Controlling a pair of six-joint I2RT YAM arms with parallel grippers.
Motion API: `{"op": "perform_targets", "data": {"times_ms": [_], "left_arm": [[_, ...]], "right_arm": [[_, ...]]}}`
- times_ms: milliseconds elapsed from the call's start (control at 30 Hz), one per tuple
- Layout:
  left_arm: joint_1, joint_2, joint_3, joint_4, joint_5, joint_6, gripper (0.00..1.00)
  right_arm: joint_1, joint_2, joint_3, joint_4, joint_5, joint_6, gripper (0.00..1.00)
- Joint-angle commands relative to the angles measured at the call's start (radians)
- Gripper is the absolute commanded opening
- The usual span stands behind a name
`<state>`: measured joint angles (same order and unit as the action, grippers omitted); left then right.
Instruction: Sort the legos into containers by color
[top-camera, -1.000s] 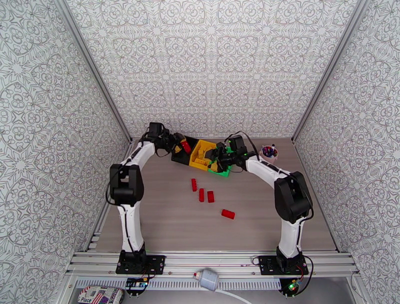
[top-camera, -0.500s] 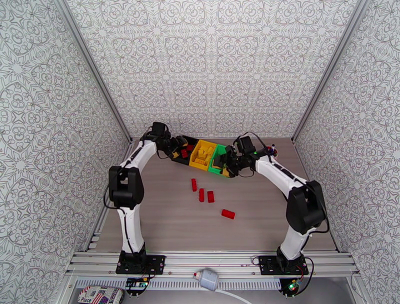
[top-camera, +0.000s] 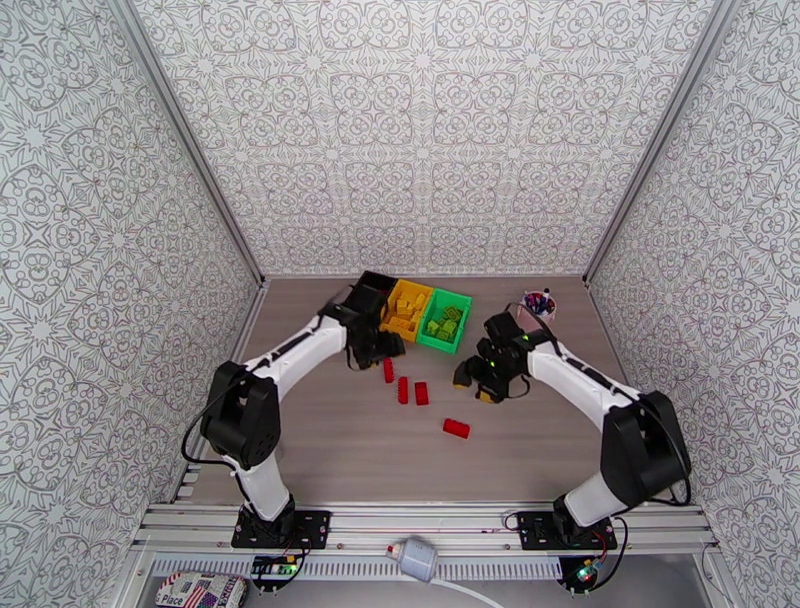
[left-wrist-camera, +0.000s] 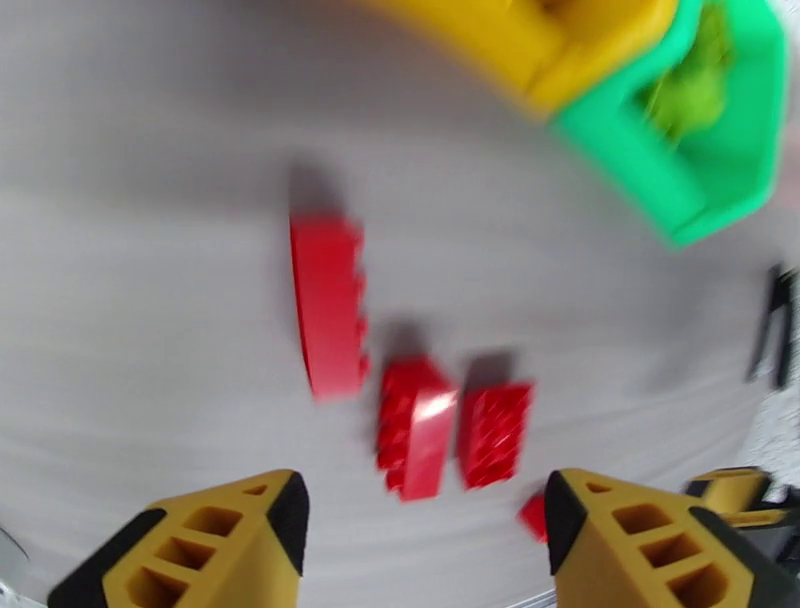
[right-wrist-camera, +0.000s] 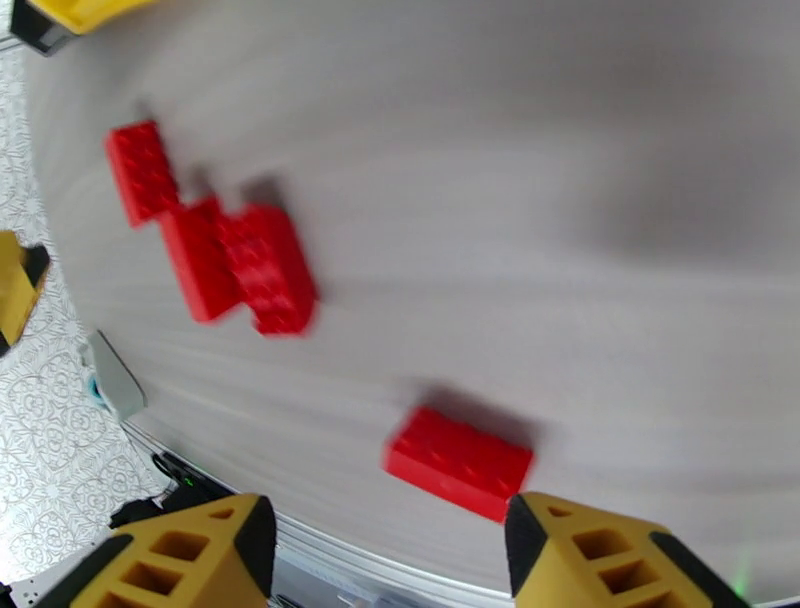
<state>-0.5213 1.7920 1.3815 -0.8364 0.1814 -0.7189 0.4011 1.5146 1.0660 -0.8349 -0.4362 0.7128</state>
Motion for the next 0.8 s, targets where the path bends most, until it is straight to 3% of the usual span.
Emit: {"op": "perform_targets", "data": {"times_ms": [0, 267, 767], "left_arm": [[-0.059, -0.038, -0.052, 0.010, -0.049, -0.050, 0.64], [-0.147, 0.043, -0.033, -0.029, -0.103, -0.081, 0.53], [-0.158, 0.180, 0.053, -0.055, -0.115, -0.038, 0.49]], "right_arm": [[0.031, -0.074, -0.063, 0.017, 0.034, 0.045, 0.66], [0.104, -0.210, -0.189, 0.036, 0.071, 0.120, 0.66], [0.127, -0.309, -0.240, 0.013, 0.085, 0.155, 0.66]]}}
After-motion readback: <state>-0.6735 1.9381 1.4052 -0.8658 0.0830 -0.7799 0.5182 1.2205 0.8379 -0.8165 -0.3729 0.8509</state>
